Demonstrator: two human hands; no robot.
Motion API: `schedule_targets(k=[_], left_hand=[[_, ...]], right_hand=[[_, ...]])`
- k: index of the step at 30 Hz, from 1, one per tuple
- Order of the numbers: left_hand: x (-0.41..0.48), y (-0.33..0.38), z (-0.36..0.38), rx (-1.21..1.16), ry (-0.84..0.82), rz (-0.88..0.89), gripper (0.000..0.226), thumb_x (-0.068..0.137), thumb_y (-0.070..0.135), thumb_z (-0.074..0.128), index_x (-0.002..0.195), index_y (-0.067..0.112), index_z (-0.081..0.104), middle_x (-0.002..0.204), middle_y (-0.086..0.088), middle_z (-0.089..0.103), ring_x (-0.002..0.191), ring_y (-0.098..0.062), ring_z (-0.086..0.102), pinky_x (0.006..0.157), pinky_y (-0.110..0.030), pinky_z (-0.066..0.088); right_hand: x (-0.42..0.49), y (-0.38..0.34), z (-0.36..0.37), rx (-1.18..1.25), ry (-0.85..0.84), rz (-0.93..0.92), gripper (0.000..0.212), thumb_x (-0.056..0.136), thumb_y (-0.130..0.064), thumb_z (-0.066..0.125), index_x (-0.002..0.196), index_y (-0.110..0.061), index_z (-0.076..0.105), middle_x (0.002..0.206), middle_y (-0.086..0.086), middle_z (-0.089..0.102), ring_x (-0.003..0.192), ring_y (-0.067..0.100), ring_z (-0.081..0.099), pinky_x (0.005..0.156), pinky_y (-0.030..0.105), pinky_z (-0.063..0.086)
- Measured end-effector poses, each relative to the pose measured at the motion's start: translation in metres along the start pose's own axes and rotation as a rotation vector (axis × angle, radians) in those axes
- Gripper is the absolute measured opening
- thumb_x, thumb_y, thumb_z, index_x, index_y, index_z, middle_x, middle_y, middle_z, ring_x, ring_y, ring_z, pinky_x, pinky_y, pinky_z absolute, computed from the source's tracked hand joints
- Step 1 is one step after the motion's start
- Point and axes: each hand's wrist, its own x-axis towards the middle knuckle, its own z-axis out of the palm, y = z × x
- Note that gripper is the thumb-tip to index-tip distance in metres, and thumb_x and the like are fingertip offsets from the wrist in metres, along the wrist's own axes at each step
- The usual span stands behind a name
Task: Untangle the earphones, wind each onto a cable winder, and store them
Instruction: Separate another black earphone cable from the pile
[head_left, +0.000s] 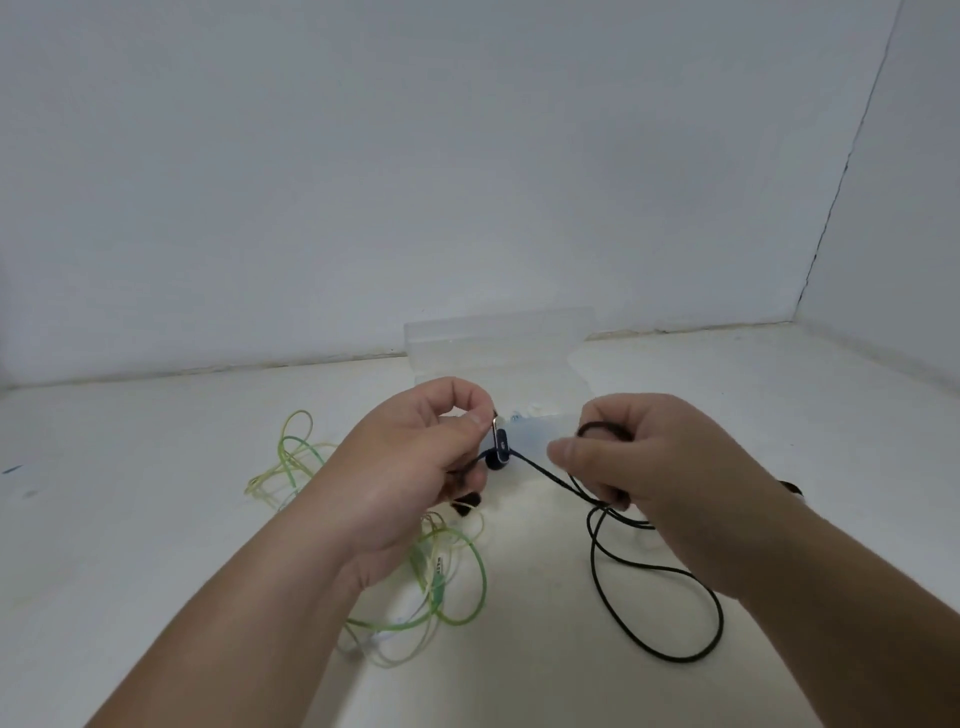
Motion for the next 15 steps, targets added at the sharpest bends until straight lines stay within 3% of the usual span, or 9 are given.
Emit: schedule_targets(k=[2, 5, 8, 12, 15], left_hand=[[-0.001, -0.0006, 0.0026, 0.043, -0.012, 0.029, 0.023, 0.099, 0.008, 0.051, 0.08, 0.016, 0.06, 0.06, -0.004, 0.045, 0.053, -0.017, 0.046, 0.063, -0.032, 0.036], [-0.004, 0.001, 0.0062, 0.02, -0.076, 0.051, 0.024, 0.099, 0.011, 0.053, 0.077, 0.017, 0.06, 0.061, -0.004, 0.048, 0.056, -0.018, 0.047, 0.061, -0.027, 0.041], [-0.0052, 0.0013, 0.0081, -0.006, -0.11, 0.068, 0.024, 0.1, 0.011, 0.051, 0.078, 0.017, 0.061, 0.071, -0.01, 0.053, 0.059, -0.018, 0.049, 0.062, -0.025, 0.043], [-0.0035, 0.0003, 0.0065, -0.019, -0.083, 0.081, 0.024, 0.102, 0.008, 0.048, 0.082, 0.018, 0.058, 0.074, -0.01, 0.057, 0.062, -0.017, 0.051, 0.068, -0.032, 0.038], [-0.0029, -0.0005, 0.007, -0.053, -0.075, 0.082, 0.024, 0.102, 0.008, 0.048, 0.083, 0.018, 0.058, 0.074, -0.007, 0.059, 0.062, -0.015, 0.053, 0.071, -0.032, 0.04]], right_hand=[[-0.0015, 0.0014, 0.0032, -0.012, -0.017, -0.021, 0.043, 0.08, -0.01, 0.076, 0.059, -0.006, 0.038, 0.051, -0.004, 0.029, 0.051, 0.017, 0.029, 0.053, 0.028, 0.027], [-0.0015, 0.0046, 0.0086, -0.021, -0.024, -0.018, 0.037, 0.079, -0.006, 0.078, 0.082, 0.018, 0.049, 0.046, -0.013, 0.032, 0.044, 0.006, 0.032, 0.049, 0.02, 0.03], [-0.0019, 0.0038, 0.0098, 0.025, -0.012, -0.03, 0.035, 0.078, -0.002, 0.078, 0.082, 0.02, 0.05, 0.044, -0.012, 0.034, 0.041, 0.005, 0.036, 0.046, 0.018, 0.029], [-0.0032, -0.003, 0.0071, 0.194, -0.006, 0.009, 0.034, 0.084, -0.01, 0.07, 0.075, 0.015, 0.047, 0.053, 0.001, 0.062, 0.05, 0.02, 0.029, 0.046, 0.026, 0.027], [-0.0029, -0.0041, 0.0074, 0.205, 0.015, 0.019, 0.035, 0.085, -0.004, 0.067, 0.086, 0.023, 0.044, 0.047, -0.006, 0.06, 0.047, 0.016, 0.023, 0.046, 0.025, 0.021]])
